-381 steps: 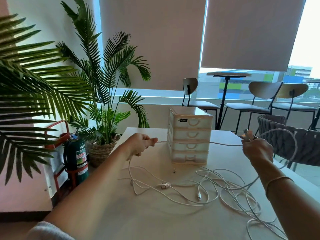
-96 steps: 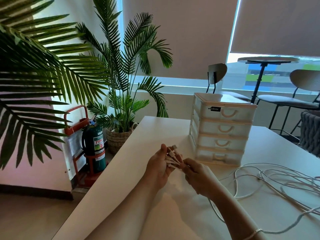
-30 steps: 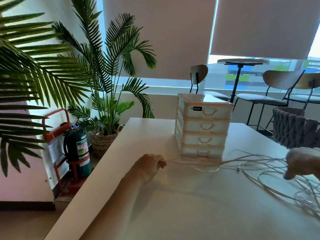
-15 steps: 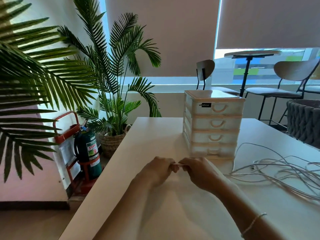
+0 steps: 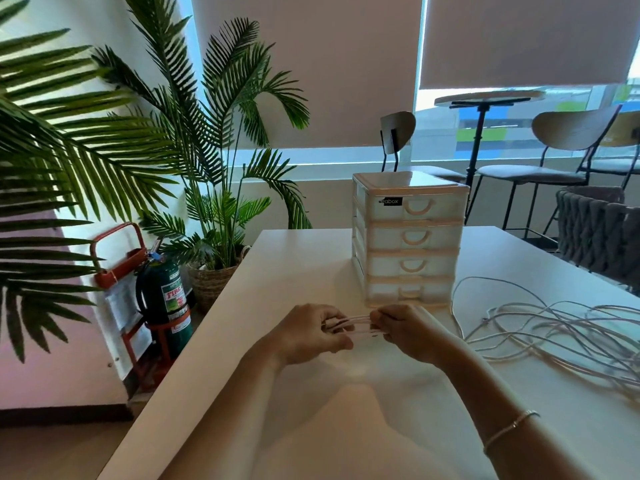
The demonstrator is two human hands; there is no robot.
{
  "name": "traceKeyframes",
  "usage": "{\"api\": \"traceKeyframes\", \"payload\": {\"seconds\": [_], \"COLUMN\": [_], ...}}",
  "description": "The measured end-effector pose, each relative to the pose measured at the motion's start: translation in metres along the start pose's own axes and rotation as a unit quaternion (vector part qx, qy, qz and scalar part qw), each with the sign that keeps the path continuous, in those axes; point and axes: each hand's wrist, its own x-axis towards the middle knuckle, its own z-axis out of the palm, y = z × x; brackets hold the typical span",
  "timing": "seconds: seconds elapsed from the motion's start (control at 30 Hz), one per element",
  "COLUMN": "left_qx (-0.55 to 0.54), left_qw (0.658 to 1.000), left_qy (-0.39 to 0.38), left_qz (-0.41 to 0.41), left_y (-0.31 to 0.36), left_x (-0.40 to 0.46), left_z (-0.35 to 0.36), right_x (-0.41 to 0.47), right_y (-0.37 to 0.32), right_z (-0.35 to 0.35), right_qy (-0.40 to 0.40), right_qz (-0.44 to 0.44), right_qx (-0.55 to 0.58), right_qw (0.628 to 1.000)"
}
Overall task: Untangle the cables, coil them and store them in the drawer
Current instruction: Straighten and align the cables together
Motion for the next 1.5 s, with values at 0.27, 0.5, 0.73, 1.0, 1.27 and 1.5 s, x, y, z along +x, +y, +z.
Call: {"api": "traceKeyframes", "payload": {"seconds": [0.27, 0.5, 0.73, 1.0, 1.27, 1.5], "left_qx": [0.202, 0.005, -0.064, -0.11, 0.012, -0.145], "left_qw": [0.978, 0.999, 0.997, 0.993, 0.998, 0.987], "left_qy": [0.032, -0.04, -0.041, -0.037, 0.056, -0.064], "left_qz": [0.04, 0.016, 0.021, -0.001, 0.02, 0.01], "left_y": [0.01, 0.014, 0.01, 0.011, 0.007, 0.008], "left_x": [0.002, 0.002, -0.002, 0.0, 0.005, -0.001], "left_z": [0.01, 0.01, 0.002, 0.005, 0.012, 0.007], "right_x": [-0.003, -0.005, -0.011, -0.01, -0.018, -0.012], "right_y": [-0.004, -0.009, -0.008, -0.007, -0.015, -0.011], "right_z": [0.003, 0.0, -0.012, -0.013, -0.018, -0.018], "right_qy": [-0.019, -0.007, -0.111, -0.057, -0.159, 0.002], "right_qz": [-0.037, -0.07, -0.051, -0.029, 0.0, -0.011], "right_qx": [-0.078, -0.074, 0.004, 0.007, 0.022, -0.016], "right_qw": [0.996, 0.995, 0.992, 0.998, 0.987, 1.0]}}
